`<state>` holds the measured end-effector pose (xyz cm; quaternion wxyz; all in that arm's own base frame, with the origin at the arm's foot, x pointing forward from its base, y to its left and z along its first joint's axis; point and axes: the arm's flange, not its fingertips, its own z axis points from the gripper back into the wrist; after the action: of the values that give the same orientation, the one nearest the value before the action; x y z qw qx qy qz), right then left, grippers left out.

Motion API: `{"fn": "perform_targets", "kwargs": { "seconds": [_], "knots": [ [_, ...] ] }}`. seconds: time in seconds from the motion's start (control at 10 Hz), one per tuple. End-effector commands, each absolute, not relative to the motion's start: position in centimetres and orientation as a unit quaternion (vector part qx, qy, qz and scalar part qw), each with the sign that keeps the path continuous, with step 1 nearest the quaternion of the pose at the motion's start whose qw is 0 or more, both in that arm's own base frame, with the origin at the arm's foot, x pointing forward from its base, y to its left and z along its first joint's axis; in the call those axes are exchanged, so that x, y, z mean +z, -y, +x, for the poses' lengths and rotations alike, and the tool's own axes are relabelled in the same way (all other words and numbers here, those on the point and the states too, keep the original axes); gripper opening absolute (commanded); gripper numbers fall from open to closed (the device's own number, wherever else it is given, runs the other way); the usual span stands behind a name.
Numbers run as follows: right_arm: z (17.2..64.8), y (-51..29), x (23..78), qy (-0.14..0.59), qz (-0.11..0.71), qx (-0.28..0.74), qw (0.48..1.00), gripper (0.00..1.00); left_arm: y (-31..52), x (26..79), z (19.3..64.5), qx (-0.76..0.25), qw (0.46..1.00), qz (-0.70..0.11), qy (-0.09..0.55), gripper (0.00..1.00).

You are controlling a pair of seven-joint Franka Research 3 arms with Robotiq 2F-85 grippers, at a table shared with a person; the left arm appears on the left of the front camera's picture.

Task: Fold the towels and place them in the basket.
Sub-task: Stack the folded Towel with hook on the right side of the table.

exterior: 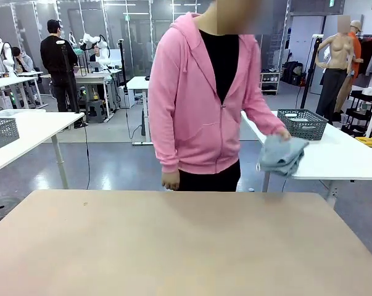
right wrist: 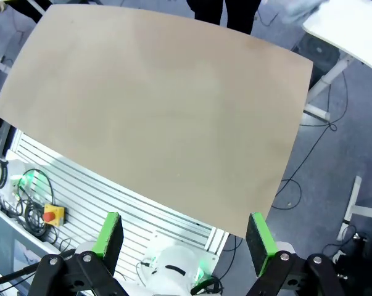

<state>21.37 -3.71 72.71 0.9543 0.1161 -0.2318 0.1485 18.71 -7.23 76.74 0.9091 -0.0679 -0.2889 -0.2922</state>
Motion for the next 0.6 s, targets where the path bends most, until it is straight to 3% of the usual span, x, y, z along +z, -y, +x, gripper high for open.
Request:
{"fn": "perform_targets", "kwargs": {
  "seconds": [0.0, 0.5],
  "knots": [
    [21.30, 3.80, 72.82, 0.234, 0.123, 0.157, 0.952, 1.00, 7.29, 76.72, 18.78, -0.295, 0.907, -0.070, 0.293, 1.00],
    [21.30, 3.80, 72.82, 0.234, 0.123, 0.157, 0.952, 1.00, 7.29, 76.72, 18.78, -0.295, 0.907, -0.070, 0.293, 1.00]
  ]
}}
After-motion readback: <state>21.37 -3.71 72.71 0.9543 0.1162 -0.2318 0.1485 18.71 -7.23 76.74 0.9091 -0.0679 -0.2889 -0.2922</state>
